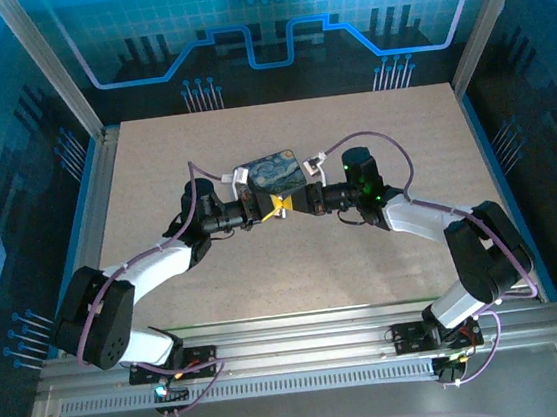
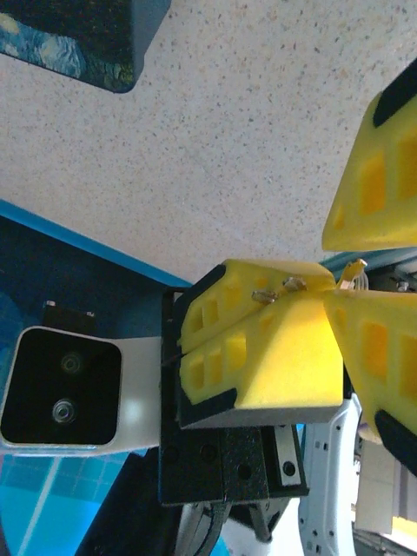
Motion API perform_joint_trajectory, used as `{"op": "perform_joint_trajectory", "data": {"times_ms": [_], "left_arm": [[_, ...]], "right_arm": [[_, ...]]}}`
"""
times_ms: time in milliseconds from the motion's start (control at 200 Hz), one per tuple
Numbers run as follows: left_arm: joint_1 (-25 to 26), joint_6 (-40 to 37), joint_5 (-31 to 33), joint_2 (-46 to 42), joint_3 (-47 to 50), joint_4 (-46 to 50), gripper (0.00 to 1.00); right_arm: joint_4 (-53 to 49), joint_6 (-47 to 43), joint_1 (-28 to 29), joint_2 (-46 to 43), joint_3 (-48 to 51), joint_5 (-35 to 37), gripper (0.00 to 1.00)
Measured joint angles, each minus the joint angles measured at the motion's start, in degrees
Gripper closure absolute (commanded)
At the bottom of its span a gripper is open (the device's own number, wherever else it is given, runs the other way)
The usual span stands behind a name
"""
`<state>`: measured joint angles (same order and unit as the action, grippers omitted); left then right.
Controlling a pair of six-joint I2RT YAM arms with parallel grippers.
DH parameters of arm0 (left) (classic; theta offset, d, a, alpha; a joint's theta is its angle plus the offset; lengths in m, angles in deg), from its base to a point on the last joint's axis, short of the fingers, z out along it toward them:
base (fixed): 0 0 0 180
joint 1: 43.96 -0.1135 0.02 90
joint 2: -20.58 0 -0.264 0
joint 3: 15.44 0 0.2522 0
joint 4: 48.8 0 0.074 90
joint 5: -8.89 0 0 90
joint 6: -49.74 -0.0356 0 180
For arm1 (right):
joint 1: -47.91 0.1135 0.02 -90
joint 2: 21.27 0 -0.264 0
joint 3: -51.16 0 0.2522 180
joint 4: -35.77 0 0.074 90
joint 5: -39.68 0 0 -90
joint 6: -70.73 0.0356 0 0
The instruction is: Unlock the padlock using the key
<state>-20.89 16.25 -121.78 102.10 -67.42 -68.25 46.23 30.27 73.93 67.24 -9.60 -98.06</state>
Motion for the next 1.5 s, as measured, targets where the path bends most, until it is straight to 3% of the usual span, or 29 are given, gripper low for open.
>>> {"op": "perform_joint_trajectory", "data": {"times_ms": [330,695,825,1085,1501], "left_arm": [[-0.3,2.3,-0.9,1.0,0.0,-3.8,1.00],[0.0,-1.6,0.4,-1.1,0.0,3.5,0.73],[-0.1,-2.2,0.7,-1.7,0.0,5.0,0.67],[-0.5,-6.3,1.9,-3.3,-0.4,11.7,0.61],[-0.3,-20.8,6.3,-7.7,-6.0,30.0,0.63]], "right_arm": [[5.0,4.0,-0.5,0.0,1.3,-0.3,0.99],[5.3,2.4,-0.6,0.0,2.4,-0.5,1.00],[3.5,0.6,-0.6,-0.1,2.4,-0.3,1.00],[-8.1,-7.2,-0.6,-1.5,1.2,1.4,1.00],[-33.2,-22.3,-0.6,-2.8,-8.9,8.5,1.00]]}}
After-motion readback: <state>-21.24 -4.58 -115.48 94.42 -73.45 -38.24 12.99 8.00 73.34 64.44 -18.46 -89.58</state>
